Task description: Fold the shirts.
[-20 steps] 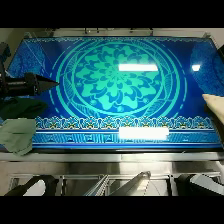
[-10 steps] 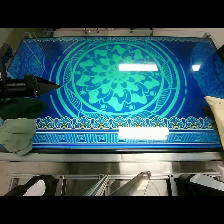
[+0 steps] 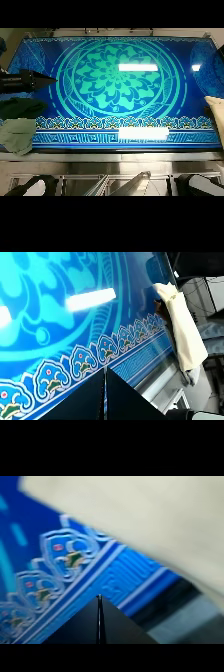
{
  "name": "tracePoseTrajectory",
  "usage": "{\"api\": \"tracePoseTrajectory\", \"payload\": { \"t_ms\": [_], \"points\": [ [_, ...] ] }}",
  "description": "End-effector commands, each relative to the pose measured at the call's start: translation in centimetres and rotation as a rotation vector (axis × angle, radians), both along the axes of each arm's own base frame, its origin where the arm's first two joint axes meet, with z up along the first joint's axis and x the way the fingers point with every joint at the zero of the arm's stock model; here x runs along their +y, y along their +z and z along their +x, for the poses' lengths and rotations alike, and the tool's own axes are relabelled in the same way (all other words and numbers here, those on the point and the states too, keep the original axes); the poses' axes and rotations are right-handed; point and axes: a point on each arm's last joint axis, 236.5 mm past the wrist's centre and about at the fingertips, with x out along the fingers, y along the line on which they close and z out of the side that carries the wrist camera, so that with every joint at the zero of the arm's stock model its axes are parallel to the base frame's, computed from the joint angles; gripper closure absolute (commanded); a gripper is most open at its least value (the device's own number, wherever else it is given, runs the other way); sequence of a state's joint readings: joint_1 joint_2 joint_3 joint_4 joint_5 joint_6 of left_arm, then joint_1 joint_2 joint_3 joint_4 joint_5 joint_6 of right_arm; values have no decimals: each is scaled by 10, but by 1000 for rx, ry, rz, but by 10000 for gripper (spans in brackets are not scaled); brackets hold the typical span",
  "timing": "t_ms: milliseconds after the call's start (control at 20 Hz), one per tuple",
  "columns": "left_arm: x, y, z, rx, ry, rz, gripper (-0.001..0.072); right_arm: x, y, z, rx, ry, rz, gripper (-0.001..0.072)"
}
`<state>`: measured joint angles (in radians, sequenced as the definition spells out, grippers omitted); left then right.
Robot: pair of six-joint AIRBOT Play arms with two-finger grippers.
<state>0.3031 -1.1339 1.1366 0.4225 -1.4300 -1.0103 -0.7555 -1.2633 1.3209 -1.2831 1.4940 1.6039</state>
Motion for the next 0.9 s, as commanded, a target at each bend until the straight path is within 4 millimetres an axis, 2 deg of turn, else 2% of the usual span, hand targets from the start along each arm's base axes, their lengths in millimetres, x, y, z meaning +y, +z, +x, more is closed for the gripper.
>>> {"api": "tracePoseTrajectory", "payload": {
  "t_ms": [0,100,200,250,300,400,550,850],
  "points": [
    [-3,21,-6,-48,-44,21,678,137,64,70,-337,386,97,696],
    [-9,13,-18,-33,-51,17,678,210,75,62,-393,563,96,697],
    [-19,-3,-38,-1,-71,9,678,279,70,35,-433,719,111,697],
    [-25,-12,-50,15,-84,4,678,307,64,19,-462,779,115,696],
    [-30,-20,-62,34,-92,3,678,325,57,10,-497,811,113,697],
    [-34,-33,-80,56,-98,19,678,344,48,2,-528,842,116,697],
    [-39,-34,-97,65,-105,13,678,350,48,3,-531,841,140,696],
    [-41,-24,-104,39,-97,15,679,351,47,0,-521,846,147,695]
  ]
}}
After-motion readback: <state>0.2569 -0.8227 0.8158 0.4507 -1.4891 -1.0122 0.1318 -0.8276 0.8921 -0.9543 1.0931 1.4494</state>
